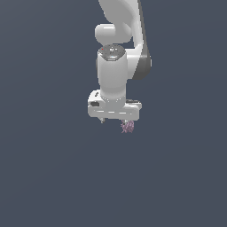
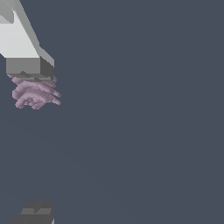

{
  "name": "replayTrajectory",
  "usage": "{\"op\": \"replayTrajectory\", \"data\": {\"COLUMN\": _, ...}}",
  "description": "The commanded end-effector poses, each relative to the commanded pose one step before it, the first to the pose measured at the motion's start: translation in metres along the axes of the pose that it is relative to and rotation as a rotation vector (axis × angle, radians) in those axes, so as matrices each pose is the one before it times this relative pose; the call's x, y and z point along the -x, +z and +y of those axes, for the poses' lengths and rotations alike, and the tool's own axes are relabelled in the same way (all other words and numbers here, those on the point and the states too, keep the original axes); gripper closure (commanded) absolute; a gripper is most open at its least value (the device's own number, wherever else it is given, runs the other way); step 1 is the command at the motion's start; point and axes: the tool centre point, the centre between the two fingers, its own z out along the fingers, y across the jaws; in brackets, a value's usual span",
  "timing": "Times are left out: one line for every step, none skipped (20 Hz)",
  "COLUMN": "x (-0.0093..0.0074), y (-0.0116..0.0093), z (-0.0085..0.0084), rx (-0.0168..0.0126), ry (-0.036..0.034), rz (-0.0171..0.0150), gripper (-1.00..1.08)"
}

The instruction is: Pick up the object and move it to a goal position.

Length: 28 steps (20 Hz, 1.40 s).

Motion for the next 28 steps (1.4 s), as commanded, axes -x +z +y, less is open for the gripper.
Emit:
{"op": "replayTrajectory", "data": {"x": 0.00223, "y": 0.00285, "z": -0.00256, "rx": -0.00005, "ry": 0.03617, "rz": -0.00260, "gripper": -0.92}}
{"op": "replayTrajectory", "data": {"x": 0.00106, "y": 0.00130, "z": -0.00109, "rx": 0.00004, "ry": 0.01697, "rz": -0.00115, "gripper": -0.92}}
{"op": "replayTrajectory", "data": {"x": 0.00115, "y": 0.00137, "z": -0.00113, "rx": 0.00007, "ry": 0.01797, "rz": -0.00121, "gripper": -0.92}}
{"op": "replayTrajectory", "data": {"x": 0.00125, "y": 0.00146, "z": -0.00117, "rx": 0.00011, "ry": 0.01912, "rz": -0.00128, "gripper": -0.92}}
{"op": "replayTrajectory", "data": {"x": 0.00135, "y": 0.00154, "z": -0.00120, "rx": 0.00016, "ry": 0.02029, "rz": -0.00135, "gripper": -0.92}}
{"op": "replayTrajectory", "data": {"x": 0.00146, "y": 0.00163, "z": -0.00123, "rx": 0.00021, "ry": 0.02149, "rz": -0.00142, "gripper": -0.92}}
{"op": "replayTrajectory", "data": {"x": 0.00157, "y": 0.00171, "z": -0.00126, "rx": 0.00028, "ry": 0.02266, "rz": -0.00148, "gripper": -0.92}}
{"op": "replayTrajectory", "data": {"x": 0.00166, "y": 0.00177, "z": -0.00125, "rx": 0.00034, "ry": 0.02354, "rz": -0.00152, "gripper": -0.92}}
{"op": "replayTrajectory", "data": {"x": 0.00172, "y": 0.00179, "z": -0.00121, "rx": 0.00040, "ry": 0.02383, "rz": -0.00152, "gripper": -0.92}}
{"op": "replayTrajectory", "data": {"x": 0.00175, "y": 0.00178, "z": -0.00116, "rx": 0.00046, "ry": 0.02383, "rz": -0.00149, "gripper": -0.92}}
{"op": "replayTrajectory", "data": {"x": 0.00178, "y": 0.00177, "z": -0.00110, "rx": 0.00051, "ry": 0.02384, "rz": -0.00147, "gripper": -0.92}}
{"op": "replayTrajectory", "data": {"x": 0.00180, "y": 0.00177, "z": -0.00103, "rx": 0.00056, "ry": 0.02386, "rz": -0.00144, "gripper": -0.92}}
{"op": "replayTrajectory", "data": {"x": 0.00183, "y": 0.00176, "z": -0.00098, "rx": 0.00062, "ry": 0.02386, "rz": -0.00141, "gripper": -0.92}}
{"op": "replayTrajectory", "data": {"x": 0.00186, "y": 0.00176, "z": -0.00092, "rx": 0.00067, "ry": 0.02387, "rz": -0.00138, "gripper": -0.92}}
{"op": "replayTrajectory", "data": {"x": 0.00188, "y": 0.00175, "z": -0.00086, "rx": 0.00072, "ry": 0.02387, "rz": -0.00135, "gripper": -0.92}}
{"op": "replayTrajectory", "data": {"x": 0.00190, "y": 0.00174, "z": -0.00080, "rx": 0.00077, "ry": 0.02388, "rz": -0.00132, "gripper": -0.92}}
{"op": "replayTrajectory", "data": {"x": 0.00192, "y": 0.00174, "z": -0.00074, "rx": 0.00081, "ry": 0.02389, "rz": -0.00128, "gripper": -0.92}}
{"op": "replayTrajectory", "data": {"x": 0.00193, "y": 0.00173, "z": -0.00068, "rx": 0.00086, "ry": 0.02390, "rz": -0.00124, "gripper": -0.92}}
{"op": "replayTrajectory", "data": {"x": 0.00195, "y": 0.00172, "z": -0.00062, "rx": 0.00091, "ry": 0.02391, "rz": -0.00120, "gripper": -0.92}}
{"op": "replayTrajectory", "data": {"x": 0.00196, "y": 0.00172, "z": -0.00055, "rx": 0.00095, "ry": 0.02391, "rz": -0.00116, "gripper": -0.92}}
{"op": "replayTrajectory", "data": {"x": 0.00197, "y": 0.00171, "z": -0.00049, "rx": 0.00099, "ry": 0.02393, "rz": -0.00112, "gripper": -0.92}}
{"op": "replayTrajectory", "data": {"x": 0.00198, "y": 0.00170, "z": -0.00043, "rx": 0.00103, "ry": 0.02392, "rz": -0.00108, "gripper": -0.92}}
{"op": "replayTrajectory", "data": {"x": 0.00199, "y": 0.00170, "z": -0.00037, "rx": 0.00107, "ry": 0.02394, "rz": -0.00103, "gripper": -0.92}}
{"op": "replayTrajectory", "data": {"x": 0.00199, "y": 0.00169, "z": -0.00030, "rx": 0.00111, "ry": 0.02395, "rz": -0.00099, "gripper": -0.92}}
{"op": "replayTrajectory", "data": {"x": 0.00200, "y": 0.00168, "z": -0.00024, "rx": 0.00114, "ry": 0.02395, "rz": -0.00094, "gripper": -0.92}}
{"op": "replayTrajectory", "data": {"x": 0.00200, "y": 0.00167, "z": -0.00018, "rx": 0.00117, "ry": 0.02396, "rz": -0.00089, "gripper": -0.92}}
{"op": "replayTrajectory", "data": {"x": 0.00199, "y": 0.00167, "z": -0.00012, "rx": 0.00121, "ry": 0.02397, "rz": -0.00084, "gripper": -0.92}}
{"op": "replayTrajectory", "data": {"x": 0.00199, "y": 0.00166, "z": -0.00006, "rx": 0.00123, "ry": 0.02398, "rz": -0.00079, "gripper": -0.92}}
